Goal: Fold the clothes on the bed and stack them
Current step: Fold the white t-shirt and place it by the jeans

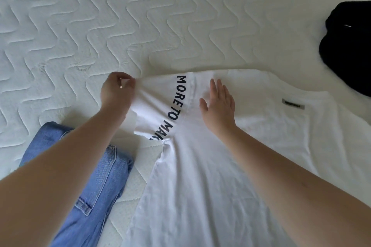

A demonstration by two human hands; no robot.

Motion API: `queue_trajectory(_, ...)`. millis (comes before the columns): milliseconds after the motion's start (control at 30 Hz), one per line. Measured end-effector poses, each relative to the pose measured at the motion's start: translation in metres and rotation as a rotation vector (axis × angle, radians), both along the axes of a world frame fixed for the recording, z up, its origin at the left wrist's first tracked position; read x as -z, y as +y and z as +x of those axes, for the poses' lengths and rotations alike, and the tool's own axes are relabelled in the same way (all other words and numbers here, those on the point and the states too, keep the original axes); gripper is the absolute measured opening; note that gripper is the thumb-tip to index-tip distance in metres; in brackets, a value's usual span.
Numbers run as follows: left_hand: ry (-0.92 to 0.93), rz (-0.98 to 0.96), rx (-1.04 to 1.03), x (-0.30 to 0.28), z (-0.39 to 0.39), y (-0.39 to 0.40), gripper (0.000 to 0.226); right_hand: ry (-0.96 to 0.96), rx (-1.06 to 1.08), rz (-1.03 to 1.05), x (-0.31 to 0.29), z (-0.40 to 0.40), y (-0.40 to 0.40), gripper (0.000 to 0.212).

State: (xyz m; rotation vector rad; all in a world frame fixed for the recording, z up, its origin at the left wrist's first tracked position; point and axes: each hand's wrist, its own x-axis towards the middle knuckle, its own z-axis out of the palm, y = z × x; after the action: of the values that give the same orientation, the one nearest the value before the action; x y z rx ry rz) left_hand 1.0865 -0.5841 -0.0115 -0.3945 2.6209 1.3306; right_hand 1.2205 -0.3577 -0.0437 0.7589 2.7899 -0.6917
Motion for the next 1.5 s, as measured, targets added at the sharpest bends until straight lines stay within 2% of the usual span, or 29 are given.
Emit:
queue_trajectory(100,0.072,0.029,-0.016,0.002,0.016,-0.017,0.031,-0.006,-0.039,0.004,0.007,-0.006,0.012,0.064)
queue_trajectory(167,0.033,0.002,-0.009,0.013,0.025,-0.021,0.045,-0.012,-0.096,0.034,0.012,-0.007,0.024,0.065)
queue_trajectory(300,-0.212,0.198,-0.023,0.023,0.029,-0.020,0.057,-0.091,-0.248,0.083,0.024,-0.007,0.043,0.072)
queue_trajectory(400,-0.401,0.425,-0.173,0.017,0.015,-0.022,0.062,-0.187,-0.275,0.089,0.030,-0.010,0.045,0.081)
queue_trajectory(467,-0.530,0.515,-0.183,0.011,0.018,-0.023,0.061,-0.233,-0.279,0.090,0.033,-0.012,0.045,0.091)
queue_trajectory(533,-0.643,0.361,-0.005,0.004,0.029,-0.024,0.072,-0.254,-0.287,0.098,0.033,-0.013,0.045,0.098)
queue_trajectory(600,-0.659,0.129,0.256,0.001,0.042,-0.024,0.088,-0.259,-0.293,0.084,0.032,-0.013,0.045,0.101)
queue_trajectory(667,-0.529,-0.041,0.431,0.001,0.052,-0.021,0.081,-0.266,-0.305,0.074,0.030,-0.013,0.045,0.103)
queue_trajectory(733,-0.293,-0.264,0.558,-0.002,0.060,-0.015,0.057,-0.275,-0.320,0.061,0.028,-0.015,0.047,0.106)
queue_trajectory(767,-0.214,-0.311,0.563,-0.005,0.063,-0.012,0.049,-0.283,-0.325,0.051,0.026,-0.017,0.050,0.108)
queue_trajectory(833,-0.204,-0.250,0.500,-0.010,0.065,-0.011,0.042,-0.312,-0.336,0.030,0.022,-0.018,0.054,0.111)
queue_trajectory(900,-0.303,-0.063,0.351,-0.016,0.063,-0.011,0.030,-0.333,-0.349,0.021,0.017,-0.019,0.057,0.113)
queue_trajectory(933,-0.383,0.092,0.205,-0.018,0.064,-0.012,0.024,-0.341,-0.357,0.015,0.014,-0.019,0.057,0.113)
queue_trajectory(1000,-0.574,0.447,-0.118,-0.022,0.071,-0.008,0.037,-0.339,-0.363,-0.007,0.006,-0.021,0.058,0.109)
queue_trajectory(1033,-0.653,0.515,-0.174,-0.023,0.077,-0.007,0.052,-0.319,-0.356,-0.028,0.002,-0.022,0.058,0.103)
queue_trajectory(1100,-0.755,0.406,0.006,-0.023,0.092,-0.005,0.080,-0.208,-0.308,-0.074,-0.009,-0.022,0.060,0.082)
queue_trajectory(1133,-0.750,0.296,0.123,-0.021,0.100,-0.005,0.082,-0.134,-0.268,-0.084,-0.015,-0.020,0.060,0.070)
queue_trajectory(1200,-0.632,0.170,0.219,-0.013,0.109,-0.009,0.059,0.008,-0.177,-0.067,-0.023,-0.011,0.057,0.053)
queue_trajectory(1267,-0.527,0.181,0.166,-0.009,0.114,-0.012,0.026,0.076,-0.085,-0.110,-0.026,0.004,0.050,0.043)
queue_trajectory(1300,-0.492,0.204,0.133,-0.009,0.116,-0.011,0.018,0.067,-0.042,-0.158,-0.025,0.011,0.047,0.039)
queue_trajectory(1367,-0.441,0.244,0.081,-0.011,0.120,-0.008,0.011,0.014,0.058,-0.277,-0.021,0.020,0.041,0.036)
queue_trajectory(1433,-0.428,0.272,0.040,-0.014,0.125,-0.004,0.007,-0.005,0.264,-0.537,-0.018,0.020,0.039,0.037)
queue_trajectory(1500,-0.473,0.340,-0.059,-0.018,0.131,0.001,0.016,0.013,0.479,-0.789,-0.019,0.017,0.038,0.041)
